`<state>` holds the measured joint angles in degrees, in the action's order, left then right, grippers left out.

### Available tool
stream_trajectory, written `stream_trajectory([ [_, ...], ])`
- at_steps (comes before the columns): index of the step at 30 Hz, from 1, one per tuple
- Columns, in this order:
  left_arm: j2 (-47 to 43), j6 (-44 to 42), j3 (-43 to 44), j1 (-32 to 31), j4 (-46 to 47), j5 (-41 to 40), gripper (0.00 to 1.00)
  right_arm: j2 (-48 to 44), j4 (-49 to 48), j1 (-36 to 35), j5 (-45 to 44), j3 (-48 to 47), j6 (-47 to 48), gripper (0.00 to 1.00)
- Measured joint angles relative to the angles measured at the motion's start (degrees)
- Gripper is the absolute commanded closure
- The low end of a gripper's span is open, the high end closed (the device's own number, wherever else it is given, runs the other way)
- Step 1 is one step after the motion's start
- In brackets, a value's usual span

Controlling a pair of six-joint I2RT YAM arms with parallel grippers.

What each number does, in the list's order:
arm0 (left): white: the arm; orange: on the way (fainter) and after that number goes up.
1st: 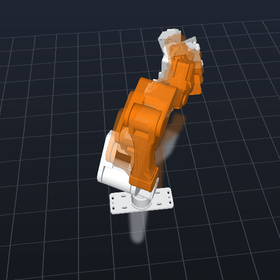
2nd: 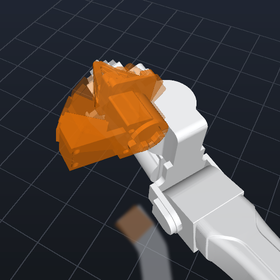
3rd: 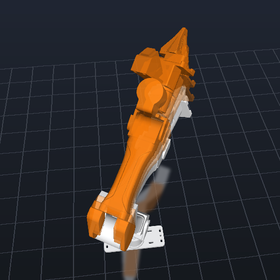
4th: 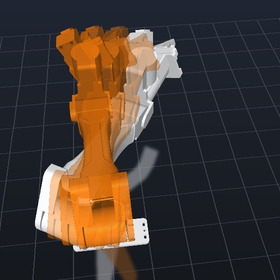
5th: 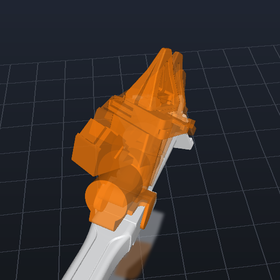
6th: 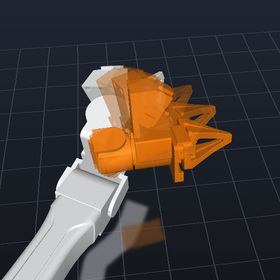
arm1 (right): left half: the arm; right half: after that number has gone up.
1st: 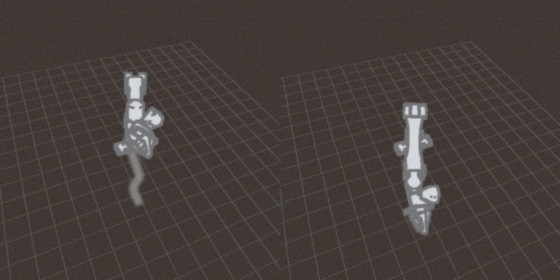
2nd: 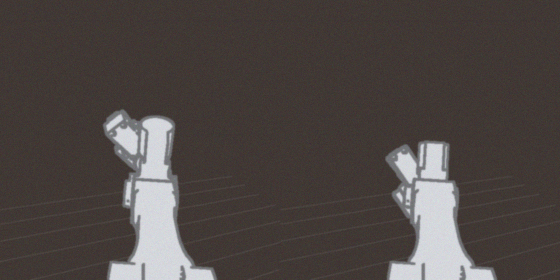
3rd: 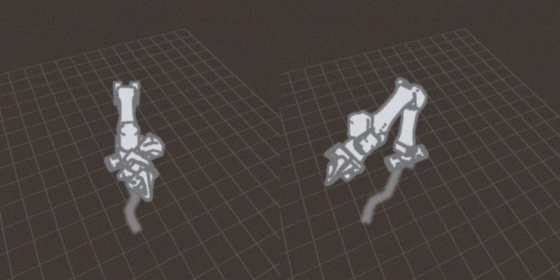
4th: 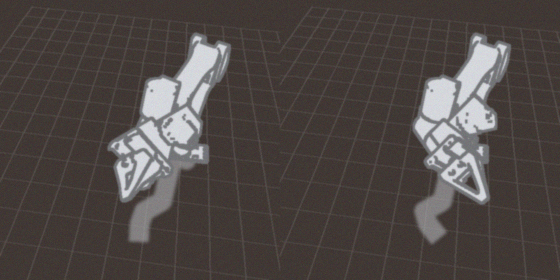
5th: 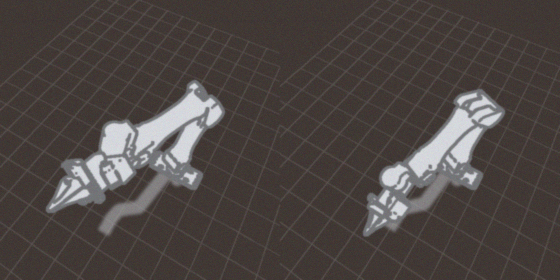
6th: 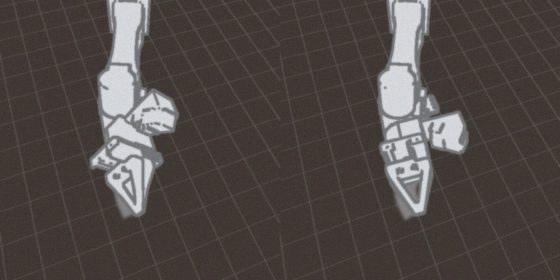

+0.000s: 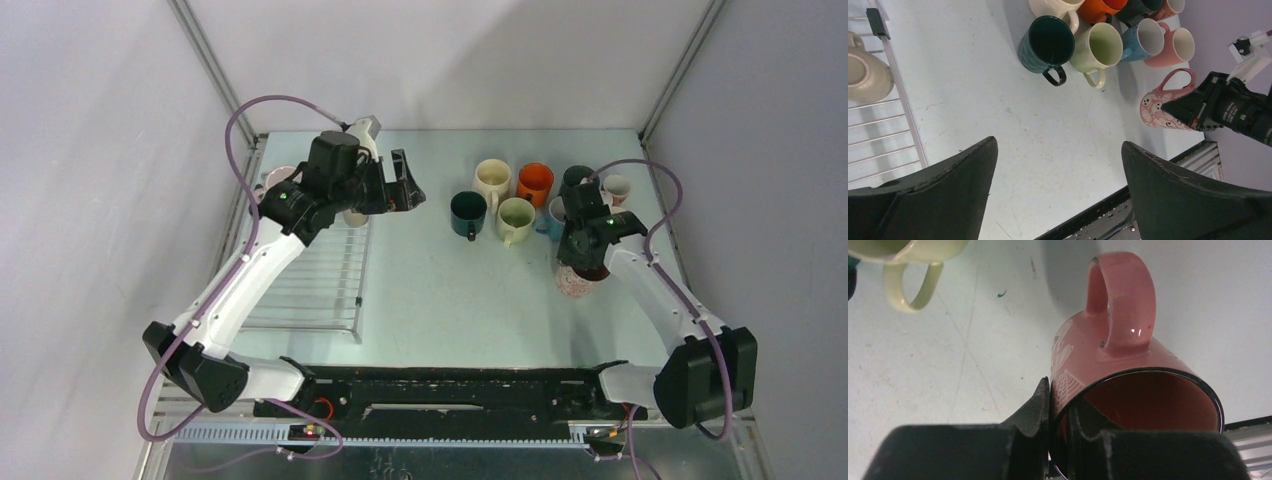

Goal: Unload the cups from the dish rack
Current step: Place the cup at the center of the board.

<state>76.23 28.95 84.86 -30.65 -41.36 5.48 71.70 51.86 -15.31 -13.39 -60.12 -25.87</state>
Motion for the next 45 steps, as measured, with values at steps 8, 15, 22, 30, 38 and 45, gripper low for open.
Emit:
stream_trajectory([
  [8,-0.6,-0.5,0.0,-0.1,0.0,-0.8,0.0,4.5,-6.2,4.2,-0.4,2.8,0.2,1.0],
  [15,-0.6,-0.6,0.0,-0.1,0.0,-0.8,0.0,7.1,-9.5,5.5,-0.3,4.2,0.3,0.97],
  [22,-0.6,-0.5,0.0,-0.1,-0.8,-1.0,0.0,9.0,-11.3,5.6,-0.1,4.7,0.4,0.73],
  [30,-0.6,-0.5,0.0,-0.1,-3.5,-4.6,0.0,7.5,-11.1,5.6,-0.6,4.7,0.1,0.3],
  [38,-0.6,-0.5,0.0,-0.2,-7.8,-12.2,0.0,-1.3,-9.6,5.5,0.8,4.7,0.4,0.0],
  [45,-0.5,1.6,3.0,1.5,-14.2,-24.3,0.0,-7.3,-6.1,4.4,2.0,1.7,1.3,0.0],
])
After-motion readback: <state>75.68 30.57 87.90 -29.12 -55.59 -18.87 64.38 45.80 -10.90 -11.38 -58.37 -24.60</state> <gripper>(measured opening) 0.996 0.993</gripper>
